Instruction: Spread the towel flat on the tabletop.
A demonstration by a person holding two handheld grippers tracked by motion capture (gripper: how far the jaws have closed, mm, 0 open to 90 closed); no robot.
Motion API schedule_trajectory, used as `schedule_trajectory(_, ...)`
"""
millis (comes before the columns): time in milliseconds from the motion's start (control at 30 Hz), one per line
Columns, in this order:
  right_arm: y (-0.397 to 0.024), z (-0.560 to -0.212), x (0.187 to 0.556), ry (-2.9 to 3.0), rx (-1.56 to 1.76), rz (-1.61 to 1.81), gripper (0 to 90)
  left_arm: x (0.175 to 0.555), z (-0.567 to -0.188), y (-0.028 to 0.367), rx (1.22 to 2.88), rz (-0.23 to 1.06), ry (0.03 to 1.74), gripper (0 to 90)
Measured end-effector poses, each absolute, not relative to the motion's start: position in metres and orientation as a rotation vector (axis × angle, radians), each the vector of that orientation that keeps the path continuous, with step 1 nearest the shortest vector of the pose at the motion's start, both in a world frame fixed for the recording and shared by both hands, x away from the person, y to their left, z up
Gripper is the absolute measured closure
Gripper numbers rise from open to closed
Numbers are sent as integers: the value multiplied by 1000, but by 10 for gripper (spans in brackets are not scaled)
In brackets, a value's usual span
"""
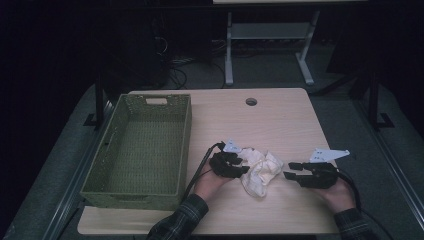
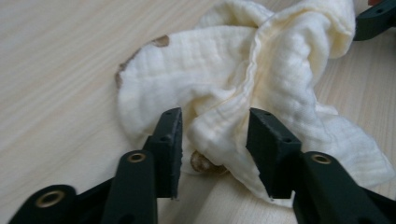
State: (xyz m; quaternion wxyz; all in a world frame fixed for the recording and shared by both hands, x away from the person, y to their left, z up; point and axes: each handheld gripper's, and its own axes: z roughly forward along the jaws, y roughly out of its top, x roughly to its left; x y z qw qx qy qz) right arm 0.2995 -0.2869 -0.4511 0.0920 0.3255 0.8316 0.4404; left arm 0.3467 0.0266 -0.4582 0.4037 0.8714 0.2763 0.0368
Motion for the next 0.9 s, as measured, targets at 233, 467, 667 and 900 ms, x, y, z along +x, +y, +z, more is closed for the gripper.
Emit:
schedule_trajectory(233,-266,-451,302,2514,898,1354,570,345,-457,24,2238,71,675,816)
schedule_trajectory(467,-253,-456,309,2559,870,1303,639,343,-440,32,2191,156,714,845)
schedule_trajectory(667,-258,-455,311,2542,892,1299,607,343,-421,50,2119,227,772,845)
schedule_trajectory(900,-261,-458,319,2520,903,1273,610,344,-421,51,2121,239,796,844)
